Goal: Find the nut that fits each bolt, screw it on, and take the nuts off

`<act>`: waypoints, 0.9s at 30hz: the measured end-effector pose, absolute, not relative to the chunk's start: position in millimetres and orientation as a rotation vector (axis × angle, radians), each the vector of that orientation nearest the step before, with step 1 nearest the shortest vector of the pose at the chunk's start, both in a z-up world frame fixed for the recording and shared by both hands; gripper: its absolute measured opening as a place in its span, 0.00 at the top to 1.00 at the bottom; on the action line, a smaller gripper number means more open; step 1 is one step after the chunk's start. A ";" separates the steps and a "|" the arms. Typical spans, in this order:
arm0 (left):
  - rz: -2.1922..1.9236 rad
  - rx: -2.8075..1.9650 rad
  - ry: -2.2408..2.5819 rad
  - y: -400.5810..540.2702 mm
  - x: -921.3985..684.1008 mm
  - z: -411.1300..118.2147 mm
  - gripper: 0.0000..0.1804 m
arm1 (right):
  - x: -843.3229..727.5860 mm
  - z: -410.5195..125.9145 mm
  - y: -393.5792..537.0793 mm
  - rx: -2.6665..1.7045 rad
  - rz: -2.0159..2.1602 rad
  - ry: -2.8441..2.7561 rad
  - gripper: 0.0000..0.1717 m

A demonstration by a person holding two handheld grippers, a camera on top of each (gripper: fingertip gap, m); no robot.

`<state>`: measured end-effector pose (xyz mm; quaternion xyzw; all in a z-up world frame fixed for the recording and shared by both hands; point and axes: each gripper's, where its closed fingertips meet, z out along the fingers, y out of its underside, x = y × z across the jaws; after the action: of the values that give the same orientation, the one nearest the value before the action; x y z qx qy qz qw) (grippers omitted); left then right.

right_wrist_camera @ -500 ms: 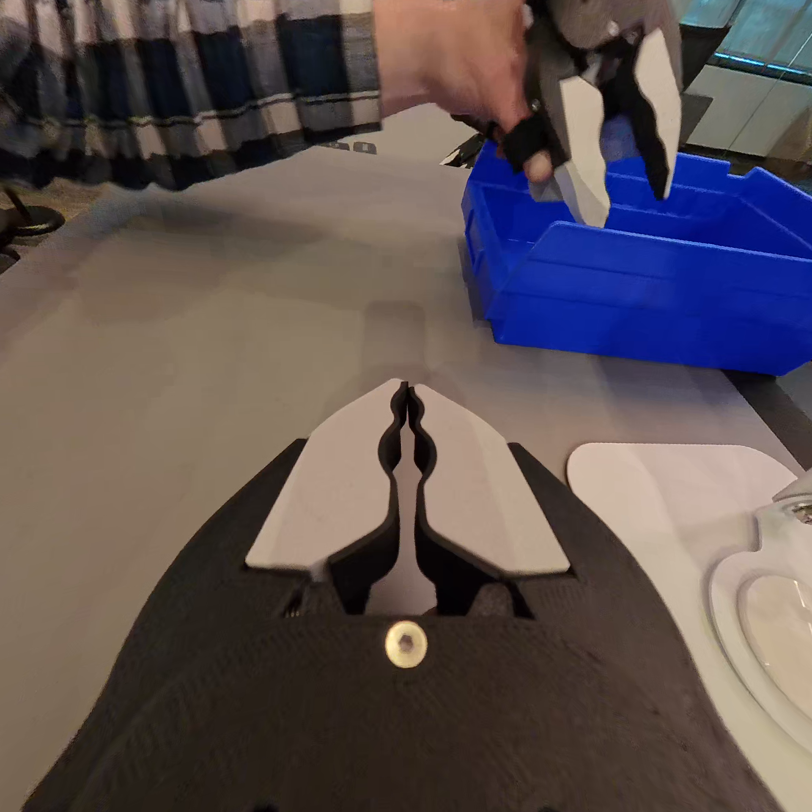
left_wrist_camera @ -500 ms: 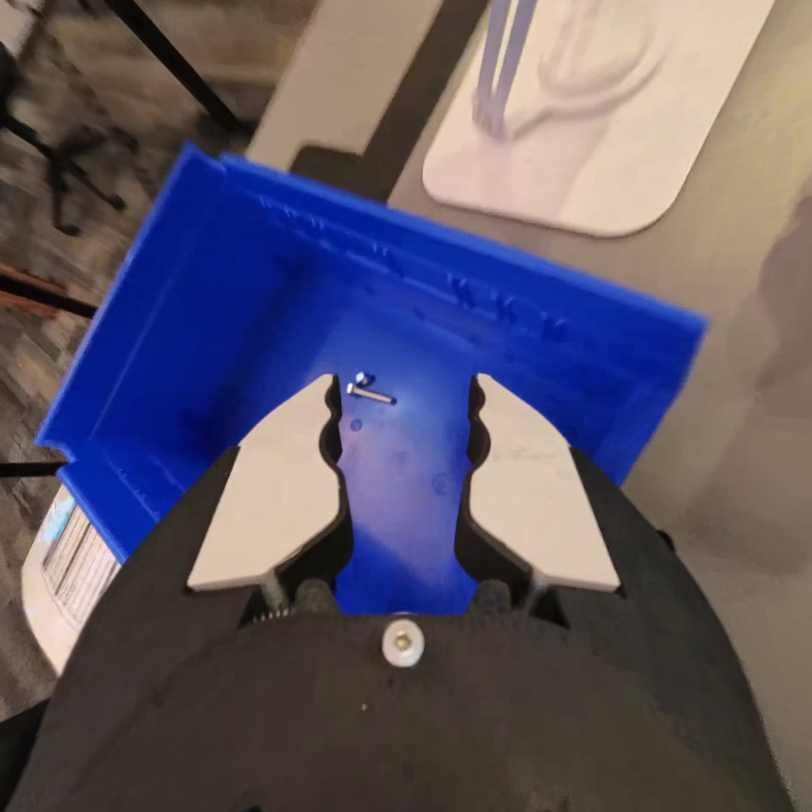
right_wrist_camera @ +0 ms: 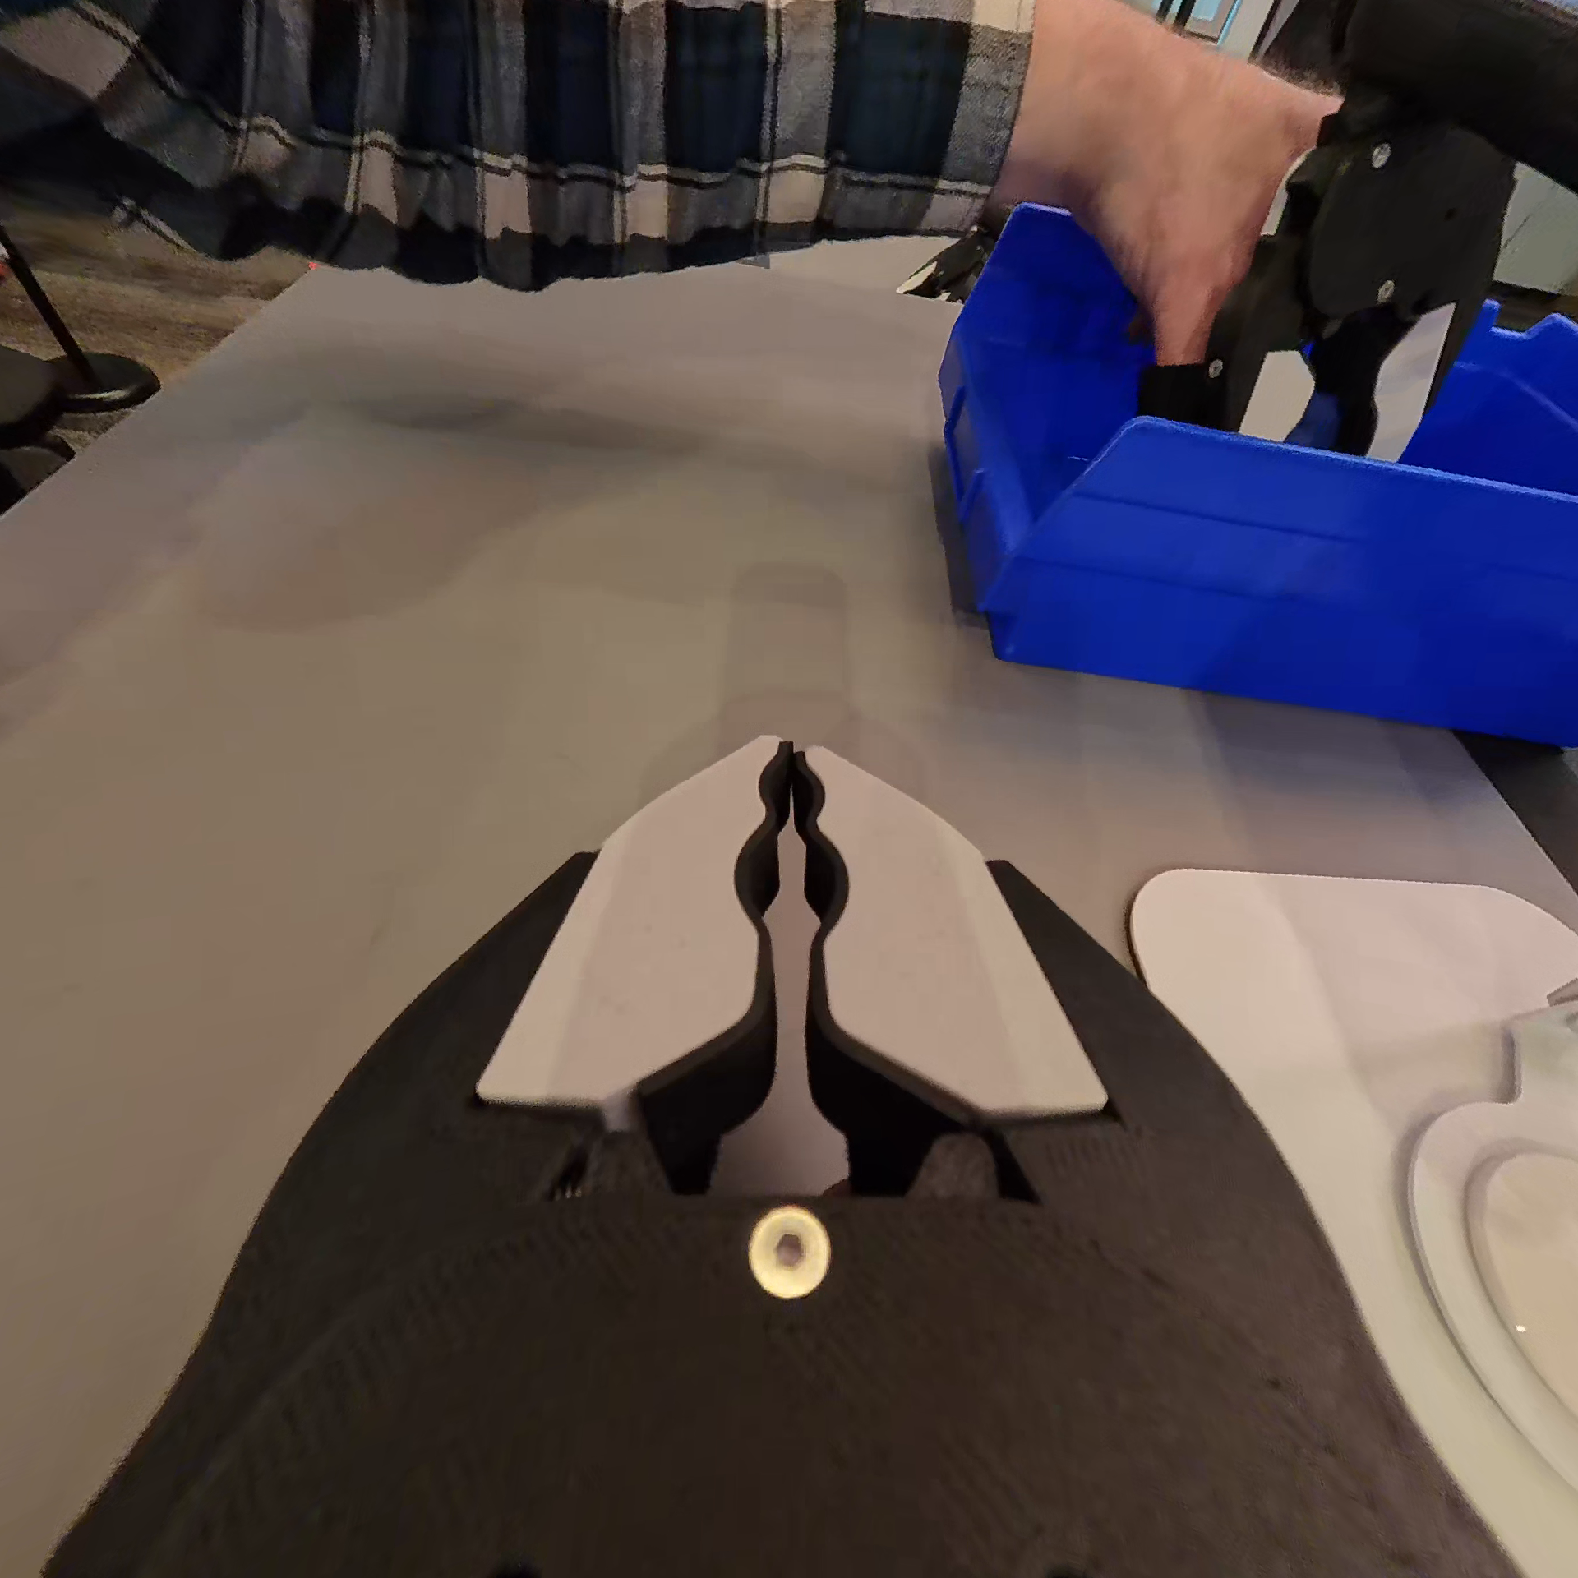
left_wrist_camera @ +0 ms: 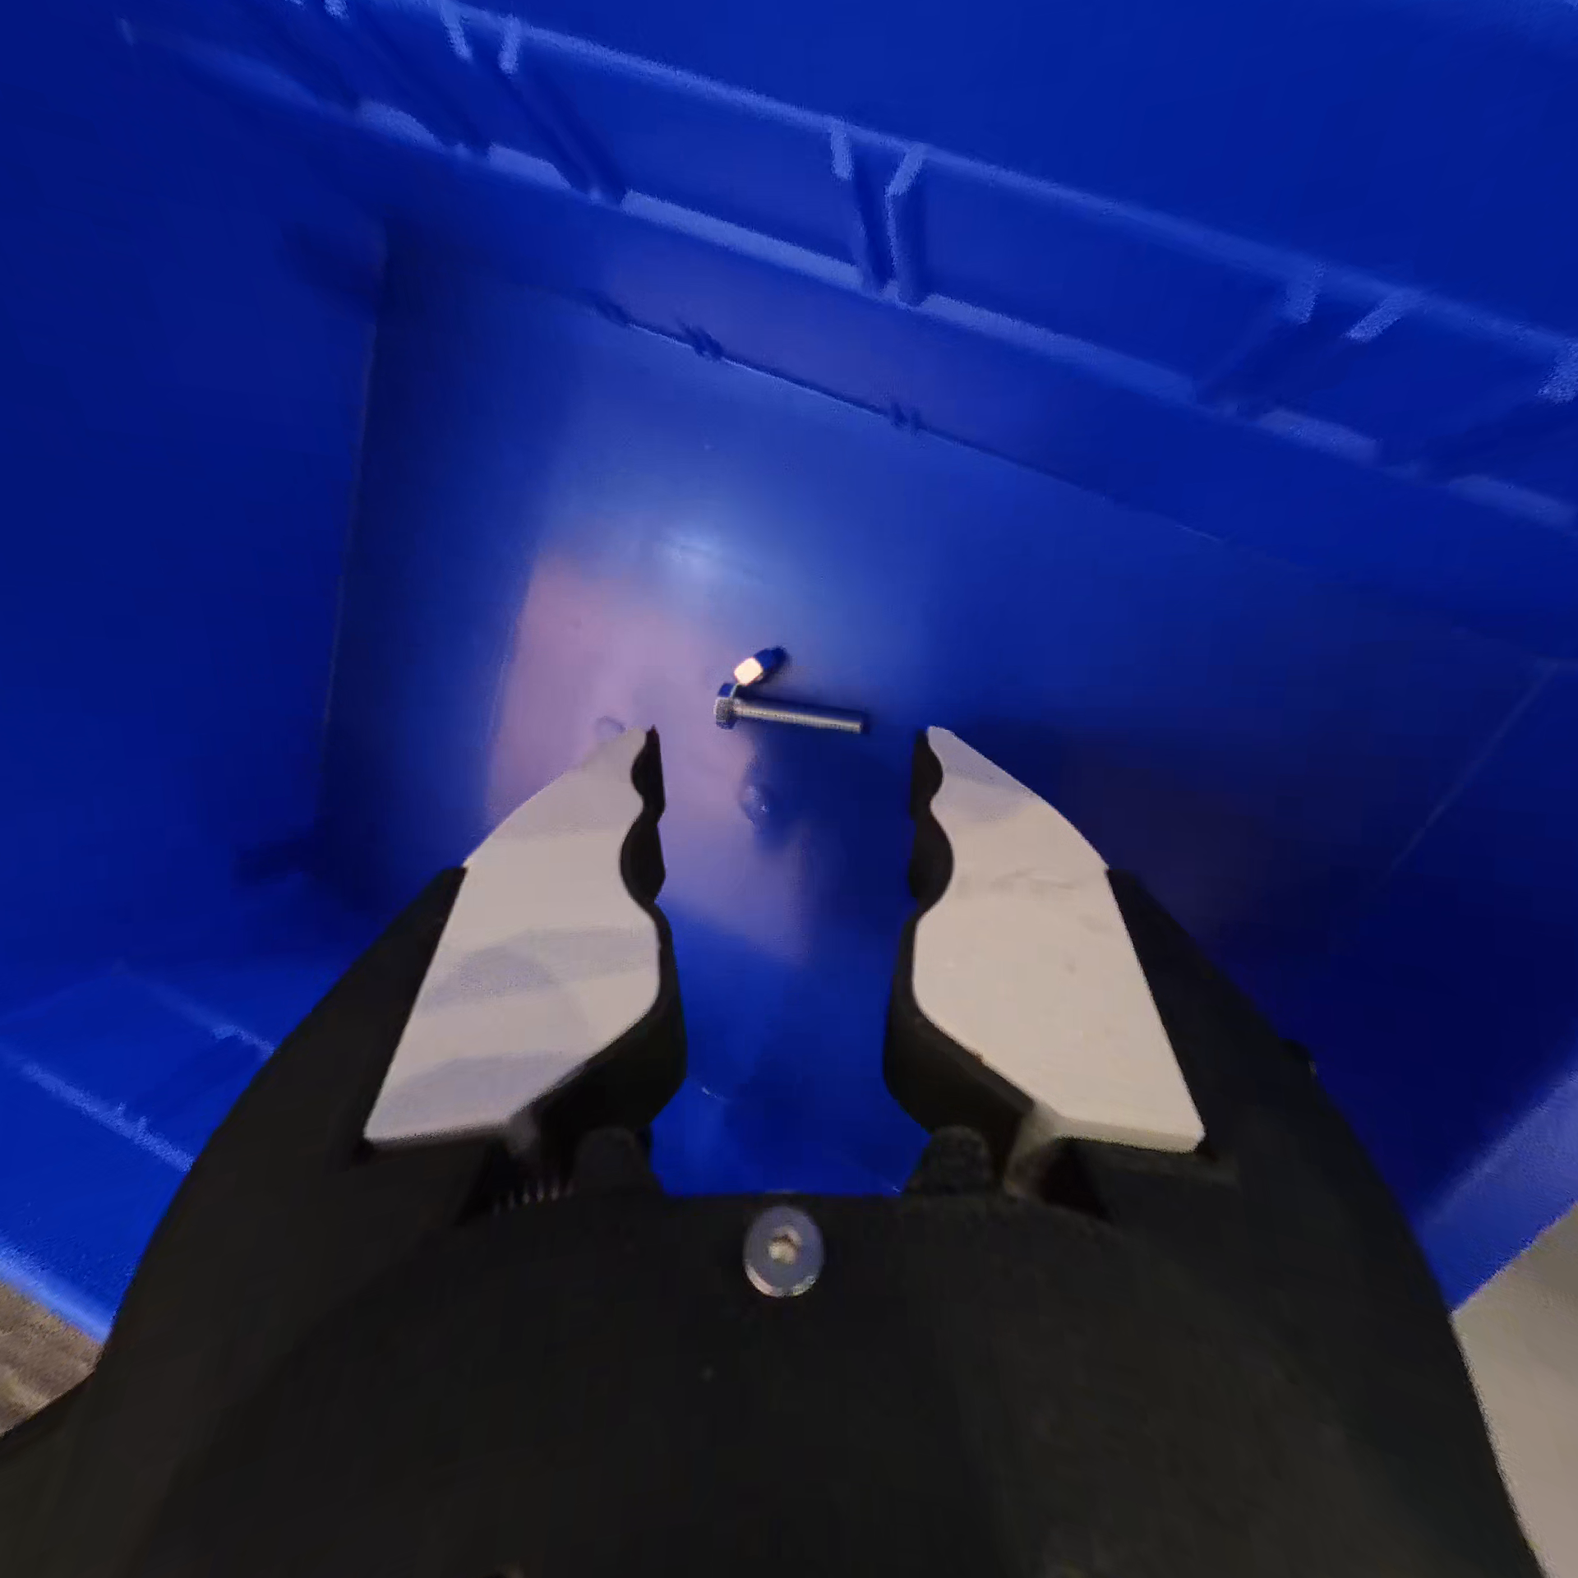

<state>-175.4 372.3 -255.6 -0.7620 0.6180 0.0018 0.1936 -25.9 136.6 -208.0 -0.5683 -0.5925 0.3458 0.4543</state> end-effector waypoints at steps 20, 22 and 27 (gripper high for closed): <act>-0.027 -2.231 1.840 372.0 -169.4 -269.7 0.81 | -26.1 -209.5 134.7 -1.397 0.852 -1.480 1.00; -0.036 -2.241 1.847 368.6 -169.9 -269.9 0.81 | -26.2 -209.8 134.4 -1.396 0.851 -1.483 1.00; -0.015 -2.232 1.844 362.6 -174.1 -267.1 0.81 | -26.4 -210.6 133.7 -1.394 0.846 -1.490 1.00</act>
<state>-174.1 362.6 -267.1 -0.7651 0.6321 -0.0052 0.1228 -26.4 133.7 -210.6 -0.5638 -0.6025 0.3420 0.4496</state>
